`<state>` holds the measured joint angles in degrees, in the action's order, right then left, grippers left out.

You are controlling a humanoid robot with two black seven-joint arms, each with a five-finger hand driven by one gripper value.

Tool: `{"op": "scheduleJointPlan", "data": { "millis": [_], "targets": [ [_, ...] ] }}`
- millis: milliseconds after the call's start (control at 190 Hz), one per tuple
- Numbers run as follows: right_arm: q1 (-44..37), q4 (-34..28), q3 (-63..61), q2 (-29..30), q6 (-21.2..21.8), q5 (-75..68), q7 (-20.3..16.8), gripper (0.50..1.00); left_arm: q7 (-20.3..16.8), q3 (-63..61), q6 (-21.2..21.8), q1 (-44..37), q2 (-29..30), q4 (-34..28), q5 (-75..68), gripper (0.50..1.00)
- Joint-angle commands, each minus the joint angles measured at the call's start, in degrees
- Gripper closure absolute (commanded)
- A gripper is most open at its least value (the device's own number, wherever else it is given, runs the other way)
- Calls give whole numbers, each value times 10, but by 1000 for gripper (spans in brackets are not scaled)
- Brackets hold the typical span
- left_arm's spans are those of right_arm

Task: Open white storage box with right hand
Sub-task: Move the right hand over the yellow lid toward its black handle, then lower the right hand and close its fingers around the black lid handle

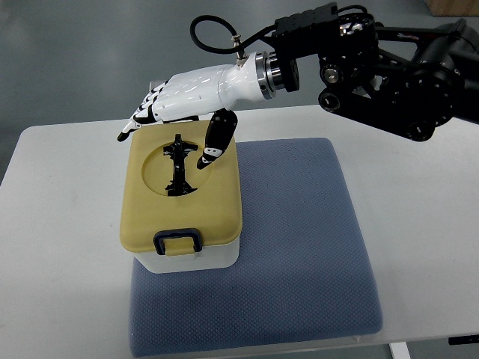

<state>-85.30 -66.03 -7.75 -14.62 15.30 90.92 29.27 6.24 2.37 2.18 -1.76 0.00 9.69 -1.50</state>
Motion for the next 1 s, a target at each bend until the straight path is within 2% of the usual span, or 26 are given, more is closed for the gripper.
{"op": "scheduleJointPlan", "data": {
  "millis": [0,501,792,997],
  "targets": [
    [-6,2,38,6,-40,36,4,566,0,0,0,0,0,0,0,500],
    [-3,22,52,23,-84,55,4,570,0,0,0,0,0,0,0,500],
    [-1,39,64,38,-92,57,3,572,0,0,0,0,0,0,0,500],
    [5,54,75,47,-93,57,2,599,0,0,0,0,0,1,-1,500]
  ]
}}
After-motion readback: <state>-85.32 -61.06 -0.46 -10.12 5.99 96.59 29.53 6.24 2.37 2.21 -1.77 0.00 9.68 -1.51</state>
